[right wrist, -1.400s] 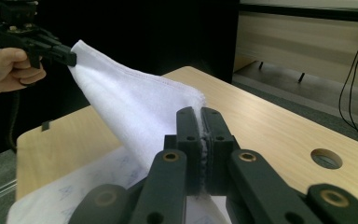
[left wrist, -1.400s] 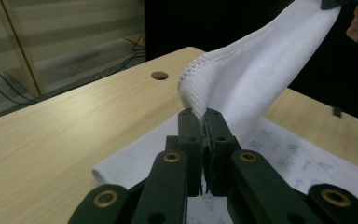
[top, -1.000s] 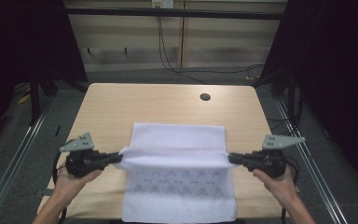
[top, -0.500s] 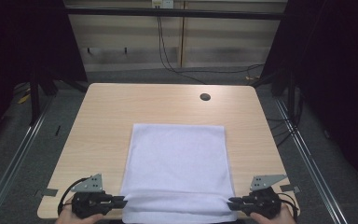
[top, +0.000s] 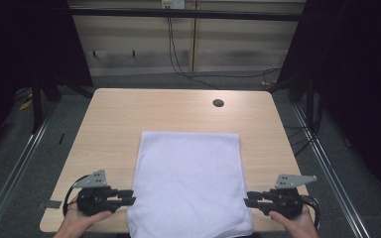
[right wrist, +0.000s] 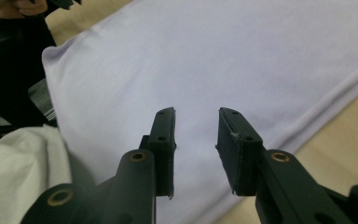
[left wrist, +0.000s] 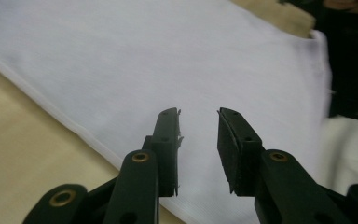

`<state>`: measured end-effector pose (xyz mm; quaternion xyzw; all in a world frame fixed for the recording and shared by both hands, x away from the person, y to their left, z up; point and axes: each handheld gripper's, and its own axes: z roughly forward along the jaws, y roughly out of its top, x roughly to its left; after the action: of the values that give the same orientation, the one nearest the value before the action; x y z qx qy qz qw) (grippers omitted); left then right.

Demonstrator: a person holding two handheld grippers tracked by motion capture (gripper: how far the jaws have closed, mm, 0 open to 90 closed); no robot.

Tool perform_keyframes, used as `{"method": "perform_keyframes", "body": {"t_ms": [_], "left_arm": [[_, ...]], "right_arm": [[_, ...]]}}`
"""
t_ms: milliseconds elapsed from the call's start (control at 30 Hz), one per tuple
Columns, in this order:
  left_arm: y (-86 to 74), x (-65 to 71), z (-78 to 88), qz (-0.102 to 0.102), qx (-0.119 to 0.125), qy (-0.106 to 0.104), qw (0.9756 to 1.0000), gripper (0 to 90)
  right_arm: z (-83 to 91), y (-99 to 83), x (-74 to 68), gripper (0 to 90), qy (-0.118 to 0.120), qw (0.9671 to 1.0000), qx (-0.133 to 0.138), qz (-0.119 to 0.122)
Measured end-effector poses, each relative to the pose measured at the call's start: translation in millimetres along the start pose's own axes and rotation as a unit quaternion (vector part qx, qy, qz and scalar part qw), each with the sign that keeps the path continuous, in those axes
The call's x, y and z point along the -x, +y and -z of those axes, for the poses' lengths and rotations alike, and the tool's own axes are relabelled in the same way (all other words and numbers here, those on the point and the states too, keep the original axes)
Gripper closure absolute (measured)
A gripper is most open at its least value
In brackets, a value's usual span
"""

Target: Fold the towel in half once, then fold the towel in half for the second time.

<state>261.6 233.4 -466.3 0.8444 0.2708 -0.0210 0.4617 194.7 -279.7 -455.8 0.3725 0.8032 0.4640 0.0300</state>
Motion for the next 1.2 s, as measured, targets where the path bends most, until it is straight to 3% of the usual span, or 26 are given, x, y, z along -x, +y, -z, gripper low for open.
{"method": "perform_keyframes", "body": {"t_ms": [133,167,200,233,267,300,333,367,500,567,667,733,833,933,1000,1067,1200], "left_arm": [[19.2,-27.2,-29.6,0.006,-0.040,0.023,0.9989,70.4],[22.1,-32.6,-35.0,0.007,-0.033,0.035,0.9988,70.5],[22.1,-32.6,-35.0,0.007,-0.033,0.035,0.9988,71.2],[27.9,-44.8,-44.5,0.018,-0.030,0.035,0.9988,71.1],[27.9,-44.8,-44.5,0.018,-0.030,0.035,0.9988,70.8],[32.7,-53.2,-52.3,0.016,-0.033,0.056,0.9978,70.8],[32.7,-53.2,-52.3,0.016,-0.033,0.056,0.9978,70.5],[35.7,-61.0,-57.0,0.018,-0.018,0.080,0.9965,70.7],[34.8,-73.0,-66.3,0.026,-0.026,0.102,0.9941,70.3],[33.7,-74.4,-68.5,0.020,-0.036,0.110,0.9931,70.6],[33.0,-74.1,-68.0,0.030,-0.039,0.099,0.9939,72.4],[29.4,-72.4,-65.0,0.025,-0.040,0.093,0.9946,77.2],[24.9,-69.6,-60.2,0.025,-0.044,0.077,0.9957,79.5],[15.3,-57.6,-52.3,0.038,-0.048,0.062,0.9962,79.9],[10.7,-52.6,-49.7,0.054,-0.049,0.038,0.9966,80.0],[9.3,-48.8,-48.4,0.050,-0.053,0.038,0.9966,80.3],[5.9,-32.2,-45.2,0.030,-0.071,0.037,0.9963,78.6]], "right_arm": [[-25.6,18.7,17.9,63.2,-0.027,0.9995,-0.013,0.011],[-32.0,22.2,21.9,61.2,-0.035,0.9991,-0.021,0.011],[-32.0,22.2,21.9,61.2,-0.035,0.9991,-0.021,0.011],[-43.5,27.9,29.3,60.9,-0.045,0.9983,-0.034,0.019],[-43.5,27.9,29.3,60.9,-0.045,0.9983,-0.034,0.019],[-54.7,33.1,36.9,60.7,-0.049,0.9977,-0.044,0.020],[-54.7,33.1,36.9,60.7,-0.049,0.9977,-0.044,0.020],[-66.4,38.8,44.4,59.9,-0.065,0.9956,-0.065,0.019],[-87.0,53.7,61.8,59.4,-0.086,0.9931,-0.076,0.024],[-90.7,57.3,66.3,59.6,-0.088,0.9933,-0.072,0.017],[-105.5,61.6,80.3,59.4,-0.096,0.9920,-0.083,0.003],[-107.4,58.5,82.8,59.0,-0.094,0.9922,-0.082,-0.004],[-105.8,58.1,81.1,59.1,-0.089,0.9925,-0.084,-0.005],[-100.9,51.6,73.2,59.1,-0.081,0.9923,-0.093,0.006],[-97.9,48.7,69.2,59.0,-0.078,0.9921,-0.097,0.010],[-96.3,47.5,66.1,58.8,-0.084,0.9910,-0.103,0.016],[-89.6,40.8,55.4,58.8,-0.068,0.9912,-0.113,0.008]]}}
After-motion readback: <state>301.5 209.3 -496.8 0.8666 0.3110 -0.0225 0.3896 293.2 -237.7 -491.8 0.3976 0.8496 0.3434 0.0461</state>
